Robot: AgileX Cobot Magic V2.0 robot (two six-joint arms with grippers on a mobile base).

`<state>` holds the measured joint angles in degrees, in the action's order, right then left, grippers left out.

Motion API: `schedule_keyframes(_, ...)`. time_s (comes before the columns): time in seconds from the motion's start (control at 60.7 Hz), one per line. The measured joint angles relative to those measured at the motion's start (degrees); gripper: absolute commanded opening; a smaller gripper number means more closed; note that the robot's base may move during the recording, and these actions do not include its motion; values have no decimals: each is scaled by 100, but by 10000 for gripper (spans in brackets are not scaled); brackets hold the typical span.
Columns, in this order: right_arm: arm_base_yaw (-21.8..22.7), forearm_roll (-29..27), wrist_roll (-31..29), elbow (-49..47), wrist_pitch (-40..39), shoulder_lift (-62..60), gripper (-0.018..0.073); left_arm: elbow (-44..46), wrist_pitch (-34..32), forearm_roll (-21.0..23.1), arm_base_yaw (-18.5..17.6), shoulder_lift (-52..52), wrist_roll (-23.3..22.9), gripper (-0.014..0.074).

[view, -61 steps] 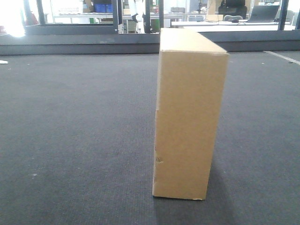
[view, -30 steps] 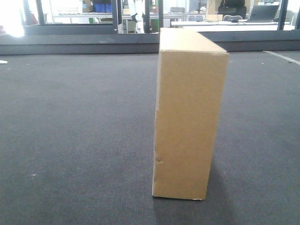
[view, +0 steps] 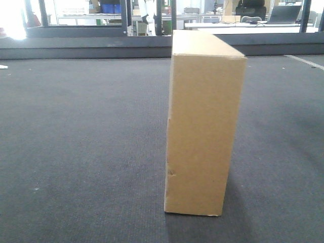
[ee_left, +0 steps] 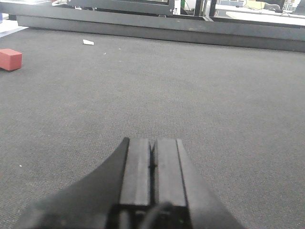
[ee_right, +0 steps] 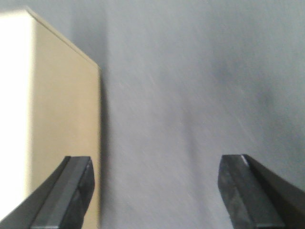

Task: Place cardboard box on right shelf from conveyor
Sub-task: 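Close the right gripper around the top of the cardboard box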

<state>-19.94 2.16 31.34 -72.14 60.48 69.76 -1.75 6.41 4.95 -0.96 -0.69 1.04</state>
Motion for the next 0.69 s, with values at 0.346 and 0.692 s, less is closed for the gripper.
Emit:
schedule_keyframes(0.346, -1211, 341, 648, -1203, 60, 1361, 631, 0, 0, 0, 0, 0, 0, -119)
schedule_keyframes(0.692, -1793, 682, 1018, -1582, 86, 2002, 631, 0, 0, 0, 0, 0, 0, -119)
